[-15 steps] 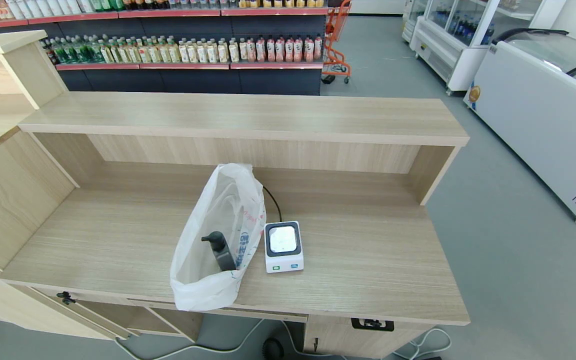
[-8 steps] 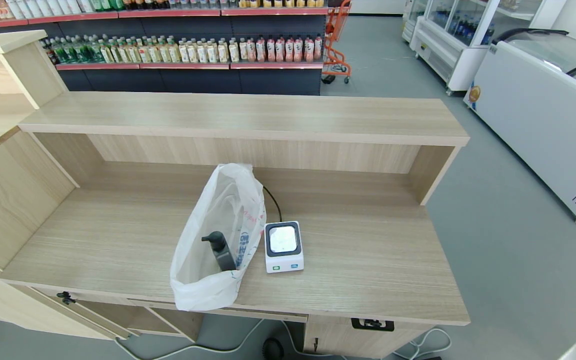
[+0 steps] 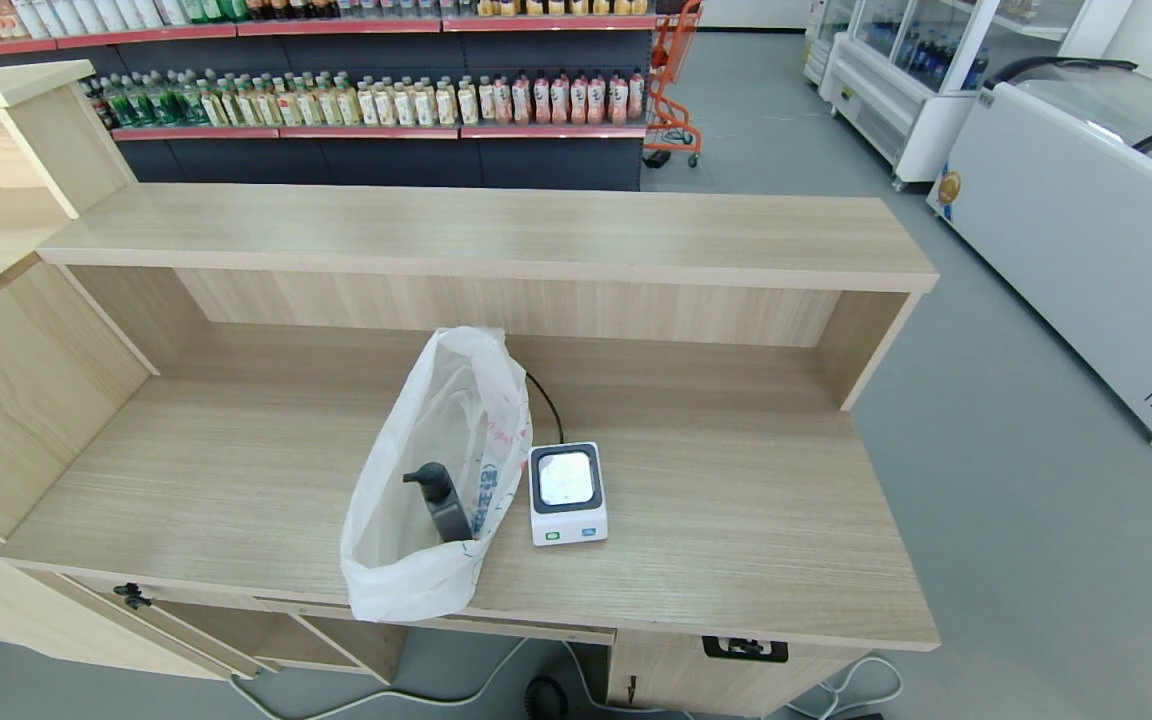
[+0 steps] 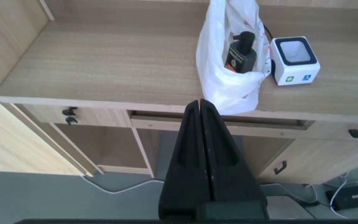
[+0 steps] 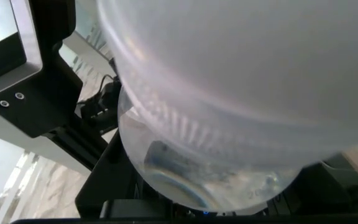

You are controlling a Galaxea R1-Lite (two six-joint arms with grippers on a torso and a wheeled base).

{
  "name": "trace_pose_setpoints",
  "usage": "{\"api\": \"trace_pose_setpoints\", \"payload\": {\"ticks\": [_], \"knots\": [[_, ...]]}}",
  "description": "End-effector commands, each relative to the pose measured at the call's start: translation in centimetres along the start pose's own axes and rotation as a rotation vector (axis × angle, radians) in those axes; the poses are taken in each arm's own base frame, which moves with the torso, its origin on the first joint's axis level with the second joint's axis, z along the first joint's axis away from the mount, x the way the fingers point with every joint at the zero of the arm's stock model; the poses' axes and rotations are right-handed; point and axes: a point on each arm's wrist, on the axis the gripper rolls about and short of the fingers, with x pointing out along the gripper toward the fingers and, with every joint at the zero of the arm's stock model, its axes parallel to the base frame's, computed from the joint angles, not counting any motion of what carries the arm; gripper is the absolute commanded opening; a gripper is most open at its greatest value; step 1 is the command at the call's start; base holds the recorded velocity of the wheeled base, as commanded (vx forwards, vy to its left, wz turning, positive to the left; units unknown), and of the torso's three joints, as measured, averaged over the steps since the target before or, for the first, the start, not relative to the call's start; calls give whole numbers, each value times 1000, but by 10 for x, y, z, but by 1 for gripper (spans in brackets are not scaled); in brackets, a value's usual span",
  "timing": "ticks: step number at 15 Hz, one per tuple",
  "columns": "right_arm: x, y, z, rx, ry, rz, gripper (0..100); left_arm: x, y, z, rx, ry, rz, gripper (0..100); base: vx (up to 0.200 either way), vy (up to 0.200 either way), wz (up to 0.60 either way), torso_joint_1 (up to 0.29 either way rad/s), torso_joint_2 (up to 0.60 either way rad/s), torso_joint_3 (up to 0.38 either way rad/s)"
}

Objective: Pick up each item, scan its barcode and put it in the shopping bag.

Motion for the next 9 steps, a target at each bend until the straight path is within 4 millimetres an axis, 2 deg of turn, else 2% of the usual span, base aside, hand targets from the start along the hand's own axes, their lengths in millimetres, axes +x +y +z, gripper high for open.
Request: {"api": "trace_pose_setpoints", "payload": {"ticks": [1,7,8,9], "knots": [[1,-2,0,6,3,-5,0,0,0,0,0,1,0,0,0,0,0,0,0,0],[2,-6,-3,3,3,-32,0,0,0,0,0,1,0,0,0,0,0,0,0,0],[5,-12,-3,-47,-8,-123,0,0,0,0,0,1,0,0,0,0,0,0,0,0],[10,-25,-4,-104,-4,-293,0,0,0,0,0,-1,0,0,0,0,0,0,0,0]]}}
